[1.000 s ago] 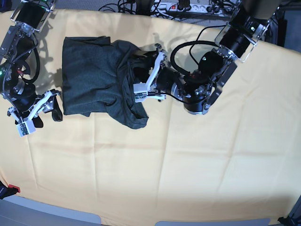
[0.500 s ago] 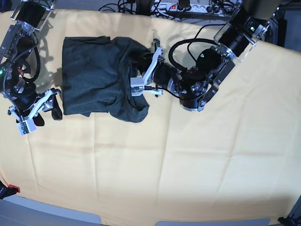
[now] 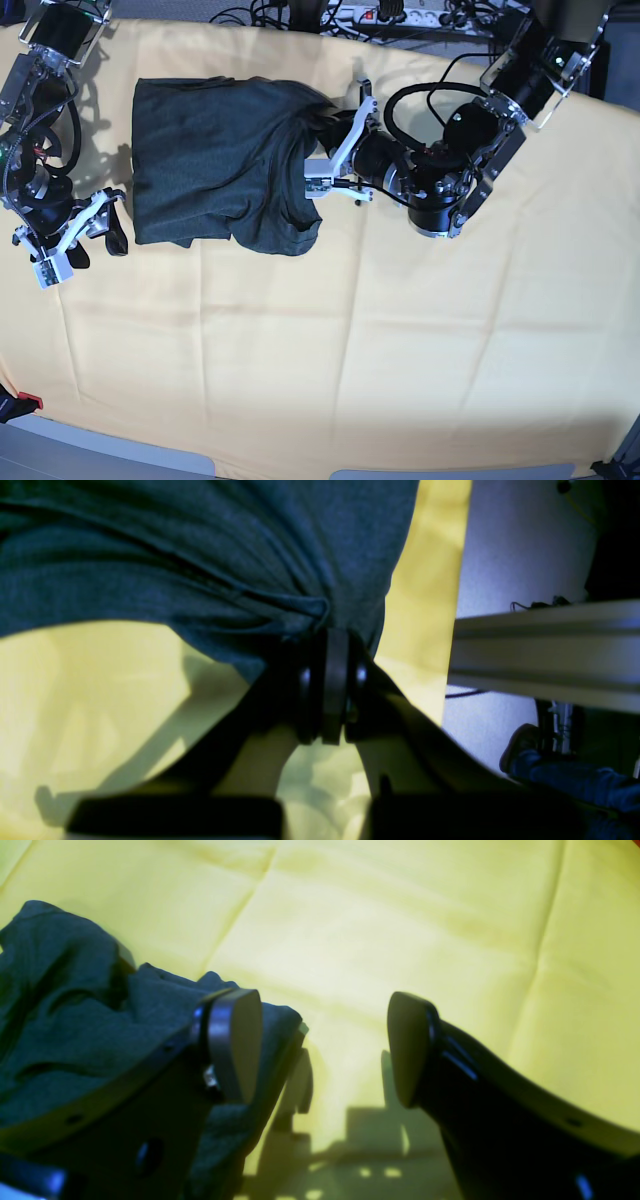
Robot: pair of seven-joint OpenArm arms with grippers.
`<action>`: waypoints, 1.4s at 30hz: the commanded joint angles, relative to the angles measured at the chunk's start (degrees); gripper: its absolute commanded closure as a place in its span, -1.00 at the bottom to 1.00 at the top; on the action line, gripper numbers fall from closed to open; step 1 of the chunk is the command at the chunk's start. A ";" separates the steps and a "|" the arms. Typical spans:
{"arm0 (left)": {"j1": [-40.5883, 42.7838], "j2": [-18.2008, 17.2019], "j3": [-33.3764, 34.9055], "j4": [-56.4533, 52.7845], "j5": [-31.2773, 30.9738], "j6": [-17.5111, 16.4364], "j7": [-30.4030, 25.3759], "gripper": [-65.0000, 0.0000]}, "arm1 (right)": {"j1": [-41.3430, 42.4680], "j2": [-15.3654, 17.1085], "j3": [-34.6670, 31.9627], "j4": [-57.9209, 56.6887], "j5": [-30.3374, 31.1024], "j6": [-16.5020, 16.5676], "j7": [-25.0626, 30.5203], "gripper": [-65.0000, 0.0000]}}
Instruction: Fold the T-shirt properly
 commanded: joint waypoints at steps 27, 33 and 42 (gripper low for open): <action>-4.70 1.03 -19.17 0.90 3.28 5.09 -10.51 -0.19 | 0.94 0.83 0.37 0.83 1.01 0.20 1.11 -0.23; -3.43 2.21 -21.86 -1.99 20.35 15.43 -20.81 -0.19 | 0.94 0.81 0.37 0.83 1.01 0.20 1.11 -0.23; -2.82 4.68 -21.75 -7.02 22.14 12.07 -25.99 -0.19 | 0.94 0.83 0.37 0.83 1.01 0.17 1.14 -0.23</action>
